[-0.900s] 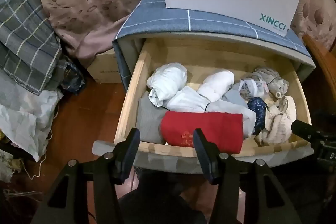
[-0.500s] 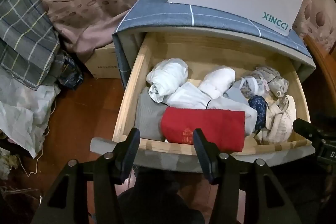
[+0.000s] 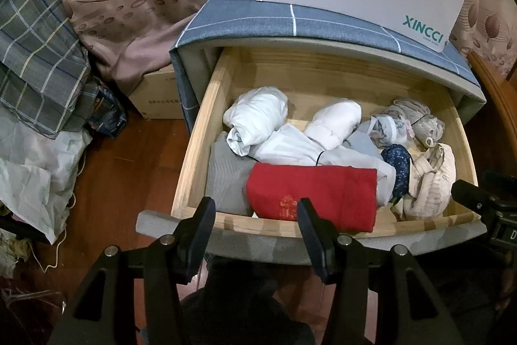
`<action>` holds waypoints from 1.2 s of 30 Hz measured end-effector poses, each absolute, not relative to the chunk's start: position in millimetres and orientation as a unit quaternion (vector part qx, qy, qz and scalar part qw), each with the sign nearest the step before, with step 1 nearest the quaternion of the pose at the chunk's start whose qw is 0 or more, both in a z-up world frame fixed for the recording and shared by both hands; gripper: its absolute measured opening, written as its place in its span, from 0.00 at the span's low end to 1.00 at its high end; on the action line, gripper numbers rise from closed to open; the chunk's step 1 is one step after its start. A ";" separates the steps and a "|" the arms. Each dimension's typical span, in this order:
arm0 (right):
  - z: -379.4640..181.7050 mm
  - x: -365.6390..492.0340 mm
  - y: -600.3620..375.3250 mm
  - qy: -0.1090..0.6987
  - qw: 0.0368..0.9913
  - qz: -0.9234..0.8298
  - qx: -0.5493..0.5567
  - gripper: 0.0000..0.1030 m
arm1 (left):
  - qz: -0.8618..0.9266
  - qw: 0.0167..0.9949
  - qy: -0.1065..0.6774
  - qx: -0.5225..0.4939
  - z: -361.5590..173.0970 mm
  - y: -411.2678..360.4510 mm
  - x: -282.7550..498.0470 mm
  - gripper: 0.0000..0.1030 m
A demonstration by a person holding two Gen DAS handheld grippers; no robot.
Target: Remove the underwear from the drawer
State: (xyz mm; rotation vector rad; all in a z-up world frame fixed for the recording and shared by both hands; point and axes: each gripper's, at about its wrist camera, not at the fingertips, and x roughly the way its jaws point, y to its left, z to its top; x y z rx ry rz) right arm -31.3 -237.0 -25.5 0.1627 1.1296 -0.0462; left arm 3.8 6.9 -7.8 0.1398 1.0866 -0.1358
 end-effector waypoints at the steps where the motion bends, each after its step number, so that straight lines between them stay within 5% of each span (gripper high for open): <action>1: -25.6 -30.8 -237.3 0.535 0.841 -0.022 0.077 0.95 | -0.065 0.851 0.516 0.067 -7.9 7.0 3.9 0.52; 36: -26.0 -31.6 -236.9 0.537 0.840 -0.021 0.078 0.95 | -0.068 0.848 0.521 0.065 -9.6 4.0 4.9 0.52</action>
